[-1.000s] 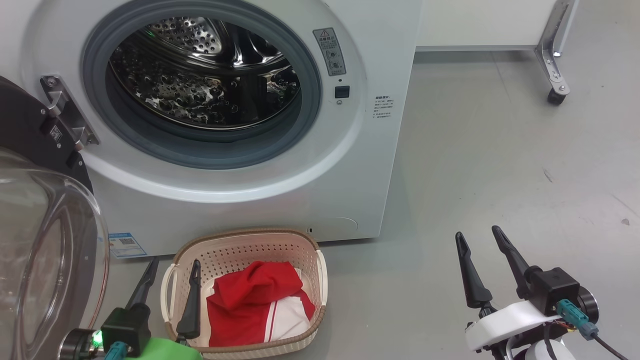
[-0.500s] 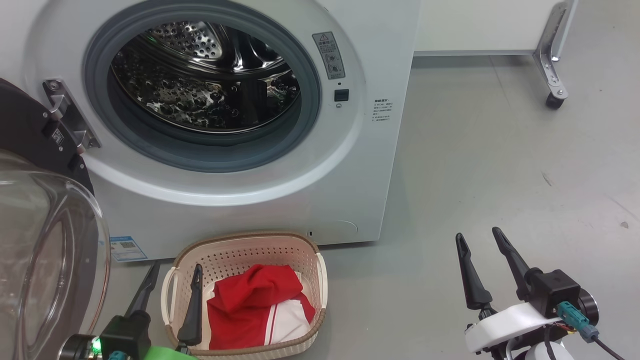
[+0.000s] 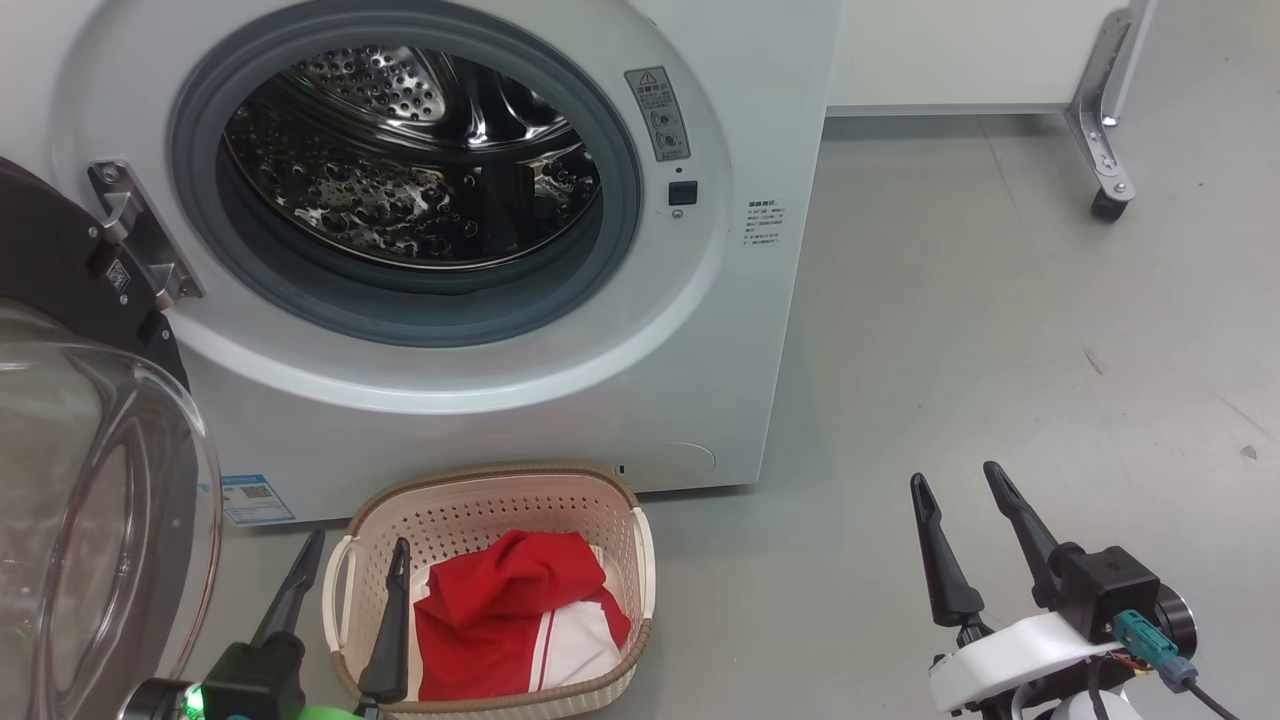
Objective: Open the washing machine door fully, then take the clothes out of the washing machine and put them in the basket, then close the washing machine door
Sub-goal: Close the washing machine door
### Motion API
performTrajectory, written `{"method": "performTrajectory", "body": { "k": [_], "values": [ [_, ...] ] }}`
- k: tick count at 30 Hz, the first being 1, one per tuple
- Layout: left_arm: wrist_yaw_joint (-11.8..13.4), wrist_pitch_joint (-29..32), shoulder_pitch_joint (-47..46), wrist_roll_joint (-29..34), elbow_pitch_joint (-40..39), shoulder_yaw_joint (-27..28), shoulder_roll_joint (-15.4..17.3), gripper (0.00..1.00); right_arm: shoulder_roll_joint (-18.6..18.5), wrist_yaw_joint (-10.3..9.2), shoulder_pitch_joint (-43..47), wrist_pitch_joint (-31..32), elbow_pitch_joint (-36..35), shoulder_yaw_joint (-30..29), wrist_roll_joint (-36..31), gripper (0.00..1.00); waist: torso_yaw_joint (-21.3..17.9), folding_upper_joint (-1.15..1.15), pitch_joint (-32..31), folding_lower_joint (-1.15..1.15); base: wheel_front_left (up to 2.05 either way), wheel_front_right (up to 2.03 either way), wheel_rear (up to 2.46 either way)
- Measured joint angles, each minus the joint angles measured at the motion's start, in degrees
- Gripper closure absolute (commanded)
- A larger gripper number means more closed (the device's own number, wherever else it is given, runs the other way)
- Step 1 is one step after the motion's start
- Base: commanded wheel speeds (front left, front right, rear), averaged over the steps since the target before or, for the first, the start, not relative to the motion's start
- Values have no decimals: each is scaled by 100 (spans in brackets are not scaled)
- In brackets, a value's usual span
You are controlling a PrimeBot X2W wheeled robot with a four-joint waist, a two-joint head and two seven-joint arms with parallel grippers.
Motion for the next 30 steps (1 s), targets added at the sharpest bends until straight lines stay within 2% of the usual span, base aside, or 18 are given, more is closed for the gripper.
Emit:
{"method": "performTrajectory", "body": {
  "k": [15,30],
  "values": [
    [68,103,83,21,-250,-27,31,0,7,0,2,0,-35,-27,0,0,5,0,6,0,-38,40,-1],
    [102,201,168,20,-388,-26,35,0,8,1,2,0,-38,-36,-33,0,-7,0,-26,0,-96,96,0]
  ]
}}
